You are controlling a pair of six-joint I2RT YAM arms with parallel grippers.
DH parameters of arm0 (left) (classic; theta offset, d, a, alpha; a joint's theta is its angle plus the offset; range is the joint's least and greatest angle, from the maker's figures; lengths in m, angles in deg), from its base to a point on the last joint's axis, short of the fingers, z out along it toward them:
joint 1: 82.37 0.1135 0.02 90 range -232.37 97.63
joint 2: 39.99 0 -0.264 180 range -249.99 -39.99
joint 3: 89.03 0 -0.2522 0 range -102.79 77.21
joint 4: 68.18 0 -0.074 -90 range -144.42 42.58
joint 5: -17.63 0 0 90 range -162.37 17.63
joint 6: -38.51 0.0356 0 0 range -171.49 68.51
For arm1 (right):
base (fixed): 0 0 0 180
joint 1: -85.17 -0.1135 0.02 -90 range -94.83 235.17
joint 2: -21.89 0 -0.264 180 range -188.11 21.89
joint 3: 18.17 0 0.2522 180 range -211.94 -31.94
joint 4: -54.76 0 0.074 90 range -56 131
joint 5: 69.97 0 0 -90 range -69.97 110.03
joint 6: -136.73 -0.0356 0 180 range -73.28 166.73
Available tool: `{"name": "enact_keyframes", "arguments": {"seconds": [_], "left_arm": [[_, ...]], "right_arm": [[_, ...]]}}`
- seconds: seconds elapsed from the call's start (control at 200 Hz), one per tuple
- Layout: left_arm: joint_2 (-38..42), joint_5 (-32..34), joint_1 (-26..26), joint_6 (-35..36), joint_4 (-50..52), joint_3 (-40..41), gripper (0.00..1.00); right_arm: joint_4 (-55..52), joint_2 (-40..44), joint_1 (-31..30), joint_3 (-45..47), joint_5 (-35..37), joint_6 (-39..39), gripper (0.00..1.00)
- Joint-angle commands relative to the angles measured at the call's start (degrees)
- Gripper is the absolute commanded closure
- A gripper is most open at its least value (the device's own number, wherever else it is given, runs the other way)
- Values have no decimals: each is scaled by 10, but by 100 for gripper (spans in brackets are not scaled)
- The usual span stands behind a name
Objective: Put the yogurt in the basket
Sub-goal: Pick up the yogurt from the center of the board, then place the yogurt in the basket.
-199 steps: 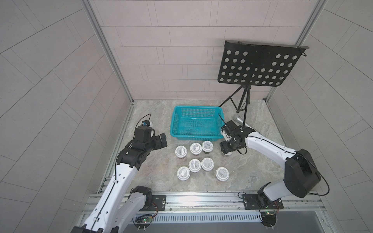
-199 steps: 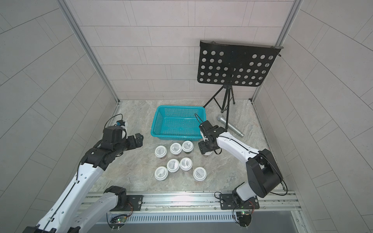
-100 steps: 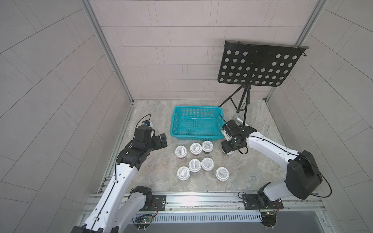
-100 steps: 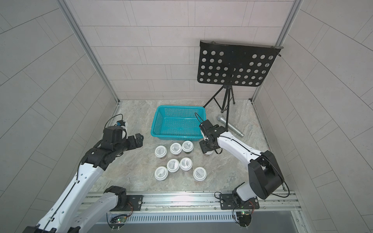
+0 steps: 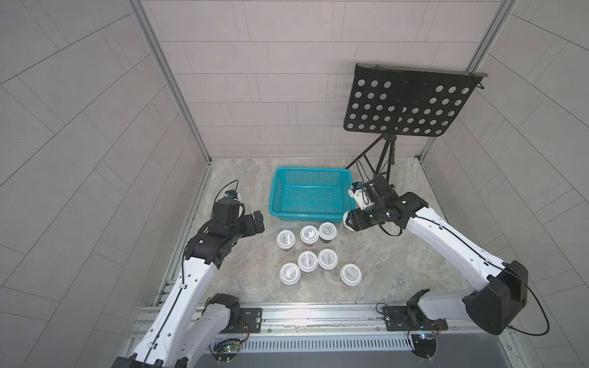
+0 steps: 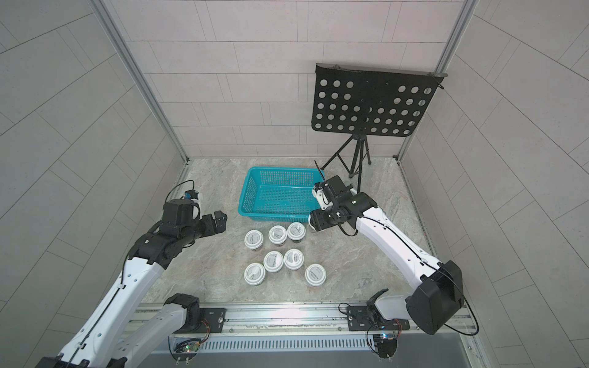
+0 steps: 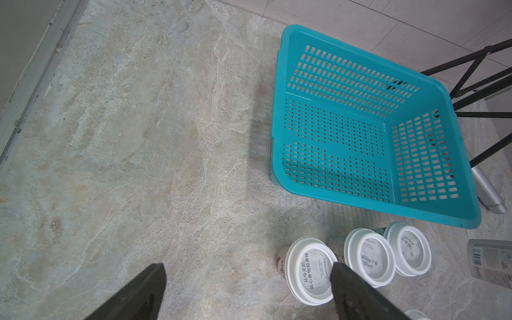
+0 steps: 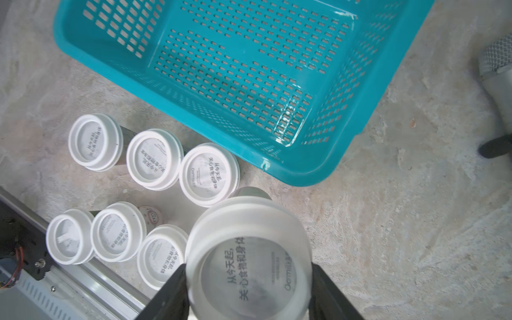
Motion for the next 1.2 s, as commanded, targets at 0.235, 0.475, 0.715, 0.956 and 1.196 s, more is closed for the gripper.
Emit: {"name": "enact_keyframes", "arguments": {"seconds": [0.235, 0.475, 0.715, 0.956, 1.196], "left_arm": [[1, -3, 1, 6, 3, 5, 0], [4, -3, 1, 6, 3, 5, 0], [3, -7, 4, 6, 3, 6, 0], [3, -8, 6, 6, 1, 7, 0], [0, -13, 12, 5, 0, 7, 0]], "right_arm": [[35, -78, 12, -109, -50, 5, 38], [43, -166, 29, -179, 21, 5, 38], [17, -274, 38, -246, 73, 21, 39], [-39, -355, 38, -306, 86, 36, 39], [-73, -379, 33, -318, 92, 55, 39]]}}
